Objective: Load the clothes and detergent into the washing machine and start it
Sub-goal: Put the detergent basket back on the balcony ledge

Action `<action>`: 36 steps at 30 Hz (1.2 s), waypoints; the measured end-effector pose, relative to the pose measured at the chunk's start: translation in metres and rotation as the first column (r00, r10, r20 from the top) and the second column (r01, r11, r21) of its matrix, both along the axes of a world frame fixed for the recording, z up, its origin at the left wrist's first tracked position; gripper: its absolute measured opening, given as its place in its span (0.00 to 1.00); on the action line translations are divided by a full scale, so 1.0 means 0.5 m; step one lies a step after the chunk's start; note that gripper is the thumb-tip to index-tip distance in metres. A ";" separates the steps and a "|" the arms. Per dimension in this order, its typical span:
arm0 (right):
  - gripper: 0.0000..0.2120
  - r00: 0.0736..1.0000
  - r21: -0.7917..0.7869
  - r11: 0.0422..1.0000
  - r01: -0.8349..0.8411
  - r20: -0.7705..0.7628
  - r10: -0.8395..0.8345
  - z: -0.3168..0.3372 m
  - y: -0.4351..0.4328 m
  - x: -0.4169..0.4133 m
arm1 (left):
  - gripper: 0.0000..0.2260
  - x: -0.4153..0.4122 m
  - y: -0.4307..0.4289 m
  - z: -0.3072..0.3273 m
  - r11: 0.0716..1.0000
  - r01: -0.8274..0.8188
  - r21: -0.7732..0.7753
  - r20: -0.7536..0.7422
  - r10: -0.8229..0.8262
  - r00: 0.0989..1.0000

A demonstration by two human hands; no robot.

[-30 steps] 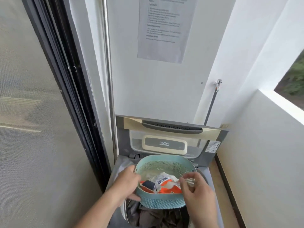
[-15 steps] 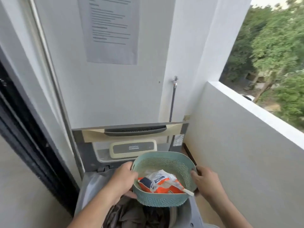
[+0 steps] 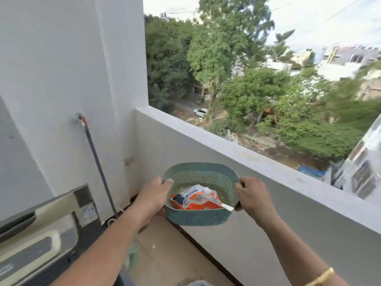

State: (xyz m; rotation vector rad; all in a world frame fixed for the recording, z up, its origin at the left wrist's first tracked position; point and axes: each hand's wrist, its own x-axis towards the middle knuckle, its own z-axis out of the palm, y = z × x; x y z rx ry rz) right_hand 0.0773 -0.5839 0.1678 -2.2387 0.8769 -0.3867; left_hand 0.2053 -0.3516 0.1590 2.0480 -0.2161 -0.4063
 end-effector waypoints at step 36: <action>0.15 0.768 -0.168 0.772 0.613 -0.102 -0.632 -0.067 -0.789 -0.220 | 0.12 -0.045 -0.982 -0.047 0.857 0.514 -0.020 -0.023 -0.515 0.857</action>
